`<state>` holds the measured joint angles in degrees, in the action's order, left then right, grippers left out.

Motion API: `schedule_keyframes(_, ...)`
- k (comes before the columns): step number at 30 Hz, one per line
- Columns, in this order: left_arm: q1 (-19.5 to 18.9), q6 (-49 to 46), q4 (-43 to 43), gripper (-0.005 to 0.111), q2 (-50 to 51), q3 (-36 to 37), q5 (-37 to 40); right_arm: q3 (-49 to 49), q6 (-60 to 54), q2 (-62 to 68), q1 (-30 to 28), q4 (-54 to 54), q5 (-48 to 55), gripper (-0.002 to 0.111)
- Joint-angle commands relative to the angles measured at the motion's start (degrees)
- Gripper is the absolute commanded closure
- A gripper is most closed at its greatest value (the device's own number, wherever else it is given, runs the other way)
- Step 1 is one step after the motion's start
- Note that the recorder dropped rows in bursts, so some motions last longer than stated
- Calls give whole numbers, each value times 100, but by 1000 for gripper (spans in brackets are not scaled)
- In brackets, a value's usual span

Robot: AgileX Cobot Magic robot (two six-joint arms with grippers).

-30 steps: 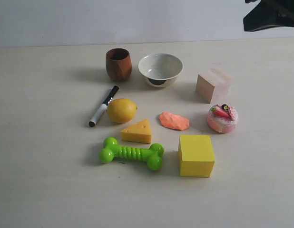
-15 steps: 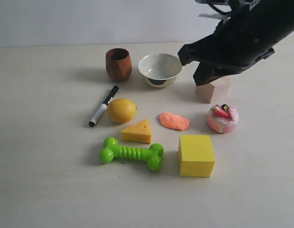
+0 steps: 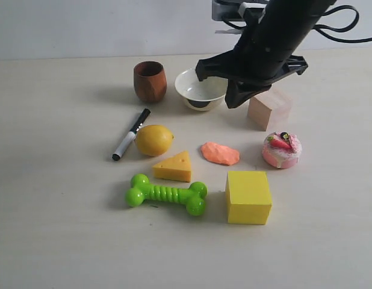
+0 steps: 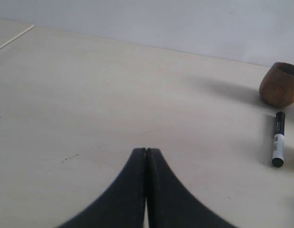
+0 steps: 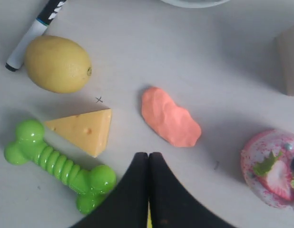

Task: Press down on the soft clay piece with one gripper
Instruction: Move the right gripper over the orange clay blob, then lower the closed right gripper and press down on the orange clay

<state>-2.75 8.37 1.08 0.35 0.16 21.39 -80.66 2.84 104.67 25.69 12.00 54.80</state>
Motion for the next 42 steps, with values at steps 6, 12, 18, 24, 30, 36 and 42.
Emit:
schedule_keyframes(6,-7,32,0,107,-35,-16,-49,-1102,277,925,32,-65,729,108)
schedule_keyframes(12,-7,32,0,107,-35,-16,-49,-1285,486,1267,101,-257,811,108)
schedule_keyframes(18,-7,32,0,107,-35,-16,-49,-1285,922,1535,300,-826,877,108)
schedule_keyframes(24,-7,32,0,107,-35,-16,-49,-1285,1195,1647,300,-773,866,108)
schedule_keyframes(30,-7,32,0,107,-35,-16,-49,-1285,1566,1736,300,-750,905,108)
schedule_keyframes(36,-7,32,0,107,-35,-16,-49,-1285,1839,1920,300,-750,1020,108)
schedule_keyframes(42,-7,32,0,107,-35,-16,-49,-1285,2265,2035,358,-710,824,108)
